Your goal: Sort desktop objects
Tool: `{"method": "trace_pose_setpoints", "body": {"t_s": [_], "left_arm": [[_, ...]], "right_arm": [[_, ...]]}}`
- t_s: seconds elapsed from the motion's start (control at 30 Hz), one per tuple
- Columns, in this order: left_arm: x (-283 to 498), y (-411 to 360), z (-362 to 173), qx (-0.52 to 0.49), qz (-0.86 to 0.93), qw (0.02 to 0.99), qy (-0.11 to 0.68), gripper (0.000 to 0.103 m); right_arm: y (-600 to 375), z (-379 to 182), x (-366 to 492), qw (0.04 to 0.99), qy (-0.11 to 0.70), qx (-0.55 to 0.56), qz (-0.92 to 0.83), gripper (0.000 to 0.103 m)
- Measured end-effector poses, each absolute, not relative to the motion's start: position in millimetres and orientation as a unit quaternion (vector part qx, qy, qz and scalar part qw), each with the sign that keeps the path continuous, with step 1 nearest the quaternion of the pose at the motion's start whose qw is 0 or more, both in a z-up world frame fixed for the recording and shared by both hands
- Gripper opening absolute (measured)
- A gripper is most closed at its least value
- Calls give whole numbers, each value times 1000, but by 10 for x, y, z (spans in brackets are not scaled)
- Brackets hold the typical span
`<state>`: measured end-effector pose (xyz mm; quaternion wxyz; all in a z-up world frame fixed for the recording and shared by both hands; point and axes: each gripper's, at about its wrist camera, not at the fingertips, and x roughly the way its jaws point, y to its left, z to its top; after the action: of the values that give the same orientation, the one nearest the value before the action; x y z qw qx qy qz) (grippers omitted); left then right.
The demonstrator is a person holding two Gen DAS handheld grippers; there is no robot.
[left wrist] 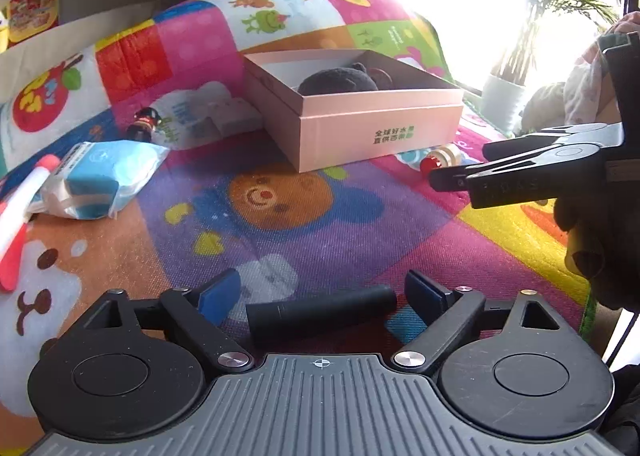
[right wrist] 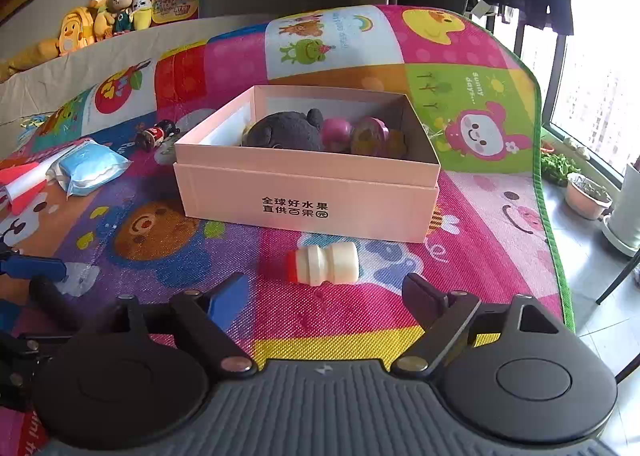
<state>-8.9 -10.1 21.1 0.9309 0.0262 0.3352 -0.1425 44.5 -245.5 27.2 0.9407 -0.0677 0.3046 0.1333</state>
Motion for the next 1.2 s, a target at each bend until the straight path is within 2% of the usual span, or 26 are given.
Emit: {"method": "trace_pose_setpoints", "body": {"t_s": [0.03,0.13,0.27,0.3,0.77,0.93,1.2], "left_arm": [[-85,-93,208,24,-142,931,337,95],[-86,-57,211,13,-138,931,336,95],[-101,-22,220,5,-129,933,334,96],[-118,-15,226,5,-126,934,335,96],[-644,37,332,30,-126,924,359,99],[-556,81,389,67,-42,943,323,99],[-409,116,439,13,-94,935,341,100]], "right_arm": [[-2443,262,490,939,307,-72,136,84],[-2394,227,602,934,318,-78,143,75],[-2362,188,703,929,329,-70,156,53],[-2353,195,709,927,332,-69,161,42],[-2475,379,91,918,329,-64,212,43],[-2514,327,27,921,331,-62,198,43],[-2531,347,-18,926,316,-58,195,43]]}}
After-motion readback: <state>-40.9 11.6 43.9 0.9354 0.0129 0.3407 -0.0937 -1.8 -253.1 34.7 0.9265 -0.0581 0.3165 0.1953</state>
